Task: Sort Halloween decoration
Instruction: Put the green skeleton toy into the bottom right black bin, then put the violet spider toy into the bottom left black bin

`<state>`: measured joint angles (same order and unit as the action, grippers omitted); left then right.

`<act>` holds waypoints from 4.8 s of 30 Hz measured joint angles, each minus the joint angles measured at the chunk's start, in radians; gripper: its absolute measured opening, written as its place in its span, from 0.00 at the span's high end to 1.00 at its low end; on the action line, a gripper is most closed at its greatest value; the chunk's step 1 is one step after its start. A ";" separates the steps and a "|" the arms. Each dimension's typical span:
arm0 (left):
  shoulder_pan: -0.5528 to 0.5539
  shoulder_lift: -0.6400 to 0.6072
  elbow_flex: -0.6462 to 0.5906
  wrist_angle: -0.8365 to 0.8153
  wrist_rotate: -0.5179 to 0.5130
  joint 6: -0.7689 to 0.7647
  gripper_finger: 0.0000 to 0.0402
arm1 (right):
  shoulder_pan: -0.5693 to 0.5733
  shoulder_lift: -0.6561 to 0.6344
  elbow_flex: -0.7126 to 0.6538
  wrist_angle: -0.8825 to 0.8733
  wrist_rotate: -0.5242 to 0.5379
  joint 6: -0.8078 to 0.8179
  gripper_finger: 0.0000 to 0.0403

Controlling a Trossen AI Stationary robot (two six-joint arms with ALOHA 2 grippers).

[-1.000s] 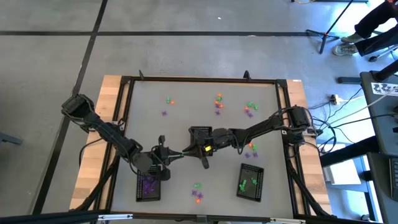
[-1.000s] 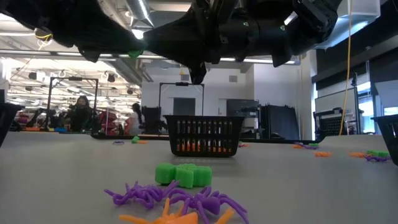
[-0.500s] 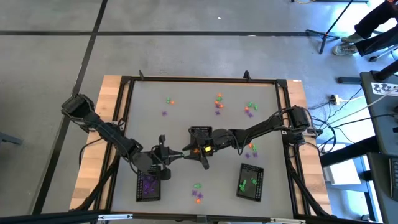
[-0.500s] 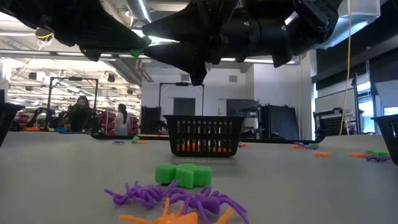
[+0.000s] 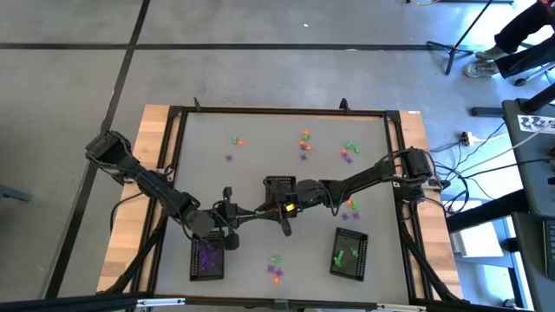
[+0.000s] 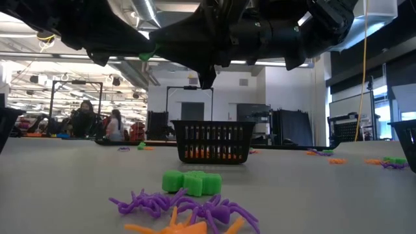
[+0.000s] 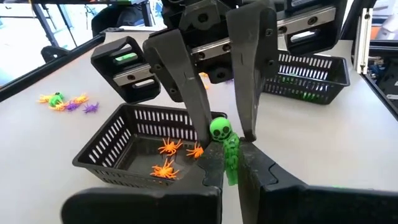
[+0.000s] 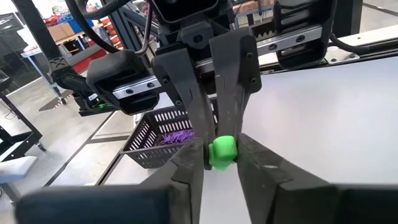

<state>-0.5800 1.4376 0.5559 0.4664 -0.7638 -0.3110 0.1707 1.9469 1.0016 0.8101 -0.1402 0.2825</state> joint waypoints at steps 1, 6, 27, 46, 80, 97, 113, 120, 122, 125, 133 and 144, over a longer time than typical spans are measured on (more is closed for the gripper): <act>0.000 0.000 -0.001 0.000 0.001 0.000 0.99 | 0.000 0.000 0.000 0.000 0.000 -0.001 0.81; -0.001 0.000 -0.001 -0.002 0.003 0.000 0.99 | 0.000 0.000 -0.001 0.000 0.001 -0.027 0.95; -0.011 0.000 -0.001 -0.018 0.002 -0.047 0.71 | -0.002 0.000 0.000 -0.022 0.008 -0.054 0.98; -0.011 -0.001 -0.001 -0.089 0.155 -0.120 0.56 | 0.000 0.000 0.000 -0.048 -0.010 -0.053 0.98; 0.091 -0.073 -0.001 -0.136 0.155 -0.101 0.57 | 0.453 -0.575 -0.001 -1.541 0.108 0.566 0.95; 0.090 -0.073 -0.001 -0.137 0.199 -0.133 0.57 | 0.569 -0.420 -0.003 -1.638 0.145 0.809 0.73; 0.091 -0.072 -0.001 -0.137 0.149 -0.132 0.57 | 0.537 -0.480 0.044 -1.967 0.415 0.833 0.72; 0.091 -0.072 -0.001 -0.137 0.150 -0.132 0.57 | 0.454 -0.497 -0.090 -1.928 0.320 0.800 0.72; 0.091 -0.072 -0.001 -0.137 0.155 -0.132 0.57 | 0.436 -0.526 -0.139 -1.867 0.304 0.763 0.72; 0.090 -0.072 -0.001 -0.137 0.158 -0.132 0.57 | 0.410 -0.615 -0.213 -1.786 0.305 0.746 0.72; 0.090 -0.072 -0.001 -0.139 0.159 -0.132 0.57 | 0.391 -0.917 -0.439 -1.621 0.313 0.845 0.72; 0.091 -0.072 -0.001 -0.142 0.153 -0.131 0.57 | 0.392 -0.853 -0.598 -1.410 0.281 0.833 0.60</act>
<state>-0.4895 1.3655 0.5552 0.3248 -0.6109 -0.4423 0.5625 1.0938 0.4040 -0.5996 0.1412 1.1151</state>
